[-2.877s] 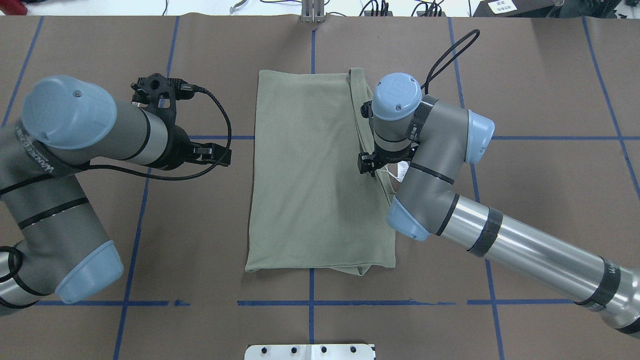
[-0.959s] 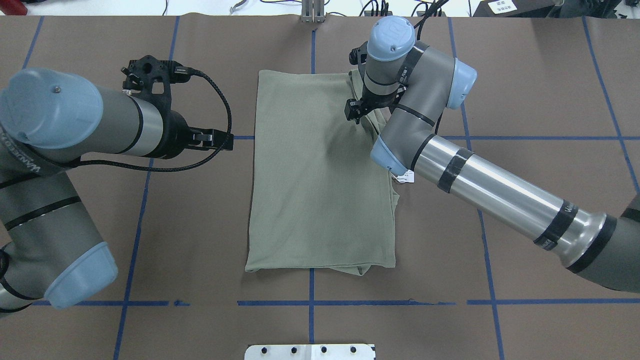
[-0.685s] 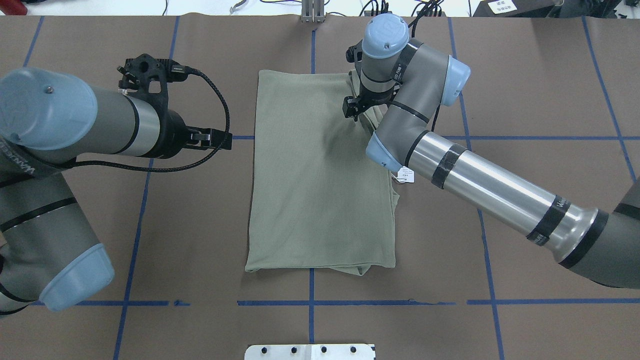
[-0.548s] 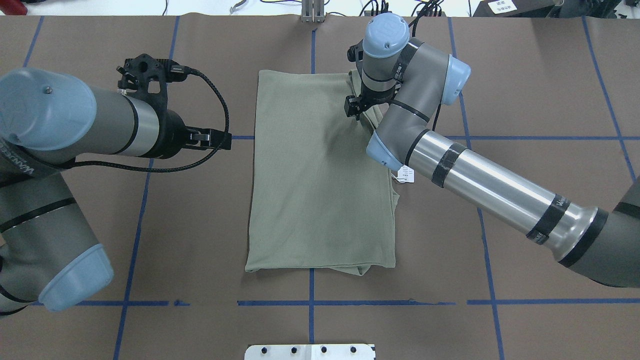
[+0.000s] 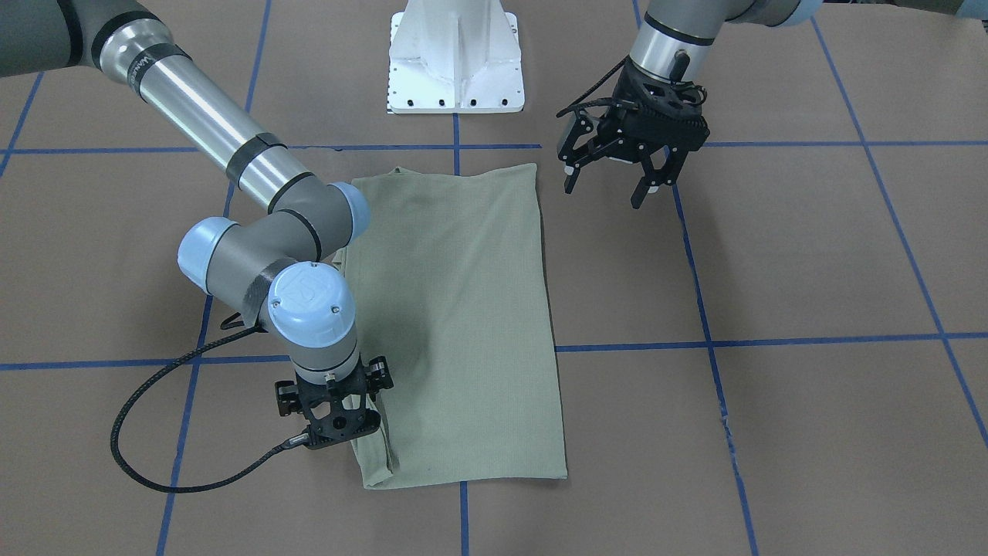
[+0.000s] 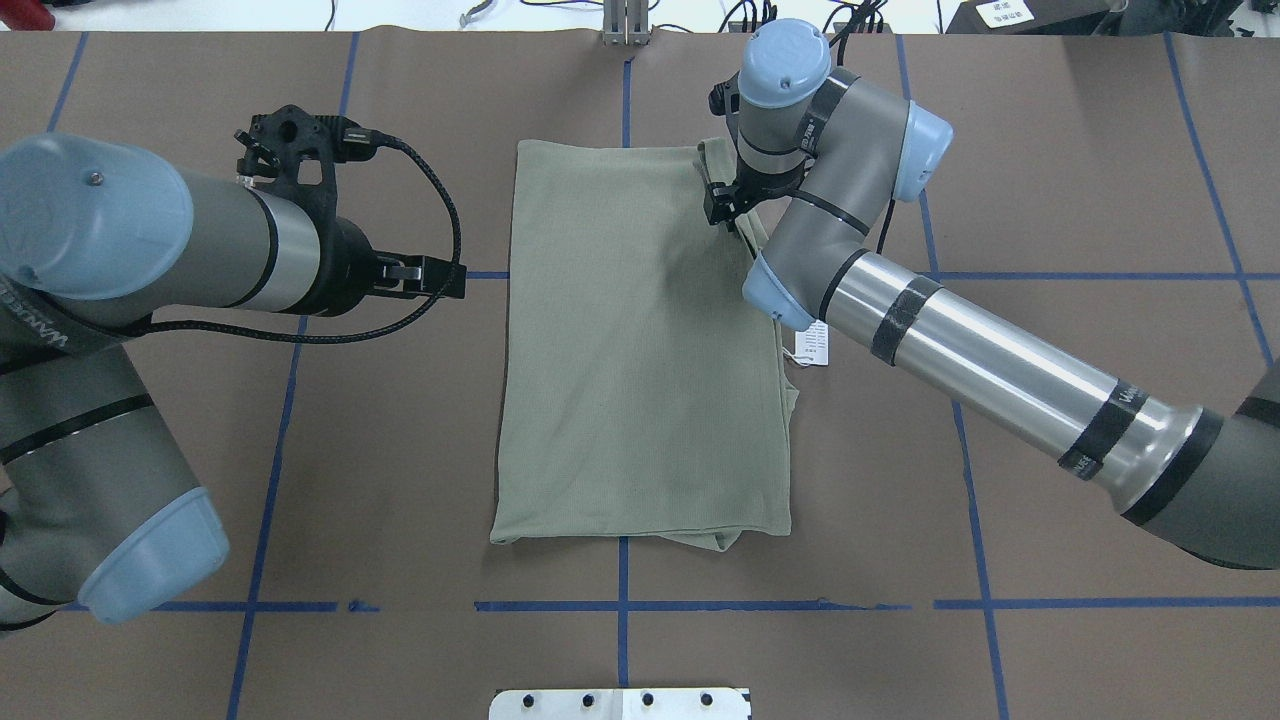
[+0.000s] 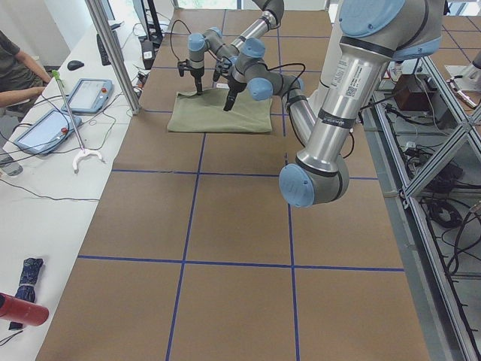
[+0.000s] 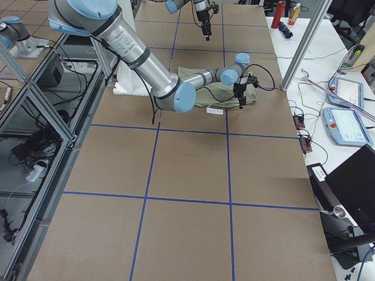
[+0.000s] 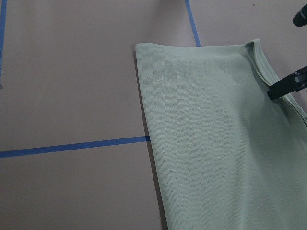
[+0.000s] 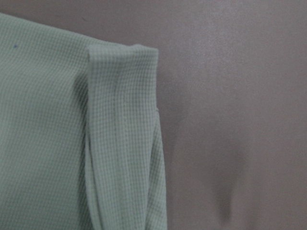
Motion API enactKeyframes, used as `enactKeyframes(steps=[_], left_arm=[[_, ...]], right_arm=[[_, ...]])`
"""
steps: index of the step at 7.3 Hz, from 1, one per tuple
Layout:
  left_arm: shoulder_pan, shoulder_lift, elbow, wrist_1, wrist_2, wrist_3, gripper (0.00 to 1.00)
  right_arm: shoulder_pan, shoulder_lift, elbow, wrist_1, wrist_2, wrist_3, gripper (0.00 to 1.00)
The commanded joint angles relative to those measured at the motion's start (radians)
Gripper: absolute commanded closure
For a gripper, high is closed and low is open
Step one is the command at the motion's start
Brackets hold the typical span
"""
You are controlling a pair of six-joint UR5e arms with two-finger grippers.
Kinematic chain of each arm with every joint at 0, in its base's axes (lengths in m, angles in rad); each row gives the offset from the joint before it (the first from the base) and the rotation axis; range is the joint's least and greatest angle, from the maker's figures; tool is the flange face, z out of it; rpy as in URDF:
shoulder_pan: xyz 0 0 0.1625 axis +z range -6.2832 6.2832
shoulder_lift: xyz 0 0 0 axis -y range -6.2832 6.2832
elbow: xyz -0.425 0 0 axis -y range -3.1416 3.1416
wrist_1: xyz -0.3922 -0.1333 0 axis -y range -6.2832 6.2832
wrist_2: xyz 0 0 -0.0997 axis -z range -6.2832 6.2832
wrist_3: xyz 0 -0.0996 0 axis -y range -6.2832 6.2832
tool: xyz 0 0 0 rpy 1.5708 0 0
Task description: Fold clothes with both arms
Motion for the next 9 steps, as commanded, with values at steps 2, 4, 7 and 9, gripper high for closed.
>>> enactKeyframes(steps=[2, 4, 7, 9], left_arm=[[0.003, -0.003, -0.001, 0.000, 0.000, 0.000, 0.00], [0.003, -0.003, -0.001, 0.000, -0.002, 0.000, 0.00], [0.001, 0.005, -0.006, -0.006, -0.020, -0.021, 0.00], [0.024, 0.096, -0.017, -0.141, -0.095, -0.212, 0.00]], right_arm=[[0.027, -0.026, 0.000, 0.001, 0.007, -0.042, 0.00], [0.036, -0.037, 0.003, 0.001, 0.007, -0.059, 0.00], [0.036, -0.092, 0.156, -0.026, 0.054, -0.039, 0.00], [-0.005, -0.255, 0.430, -0.063, 0.063, 0.071, 0.00]])
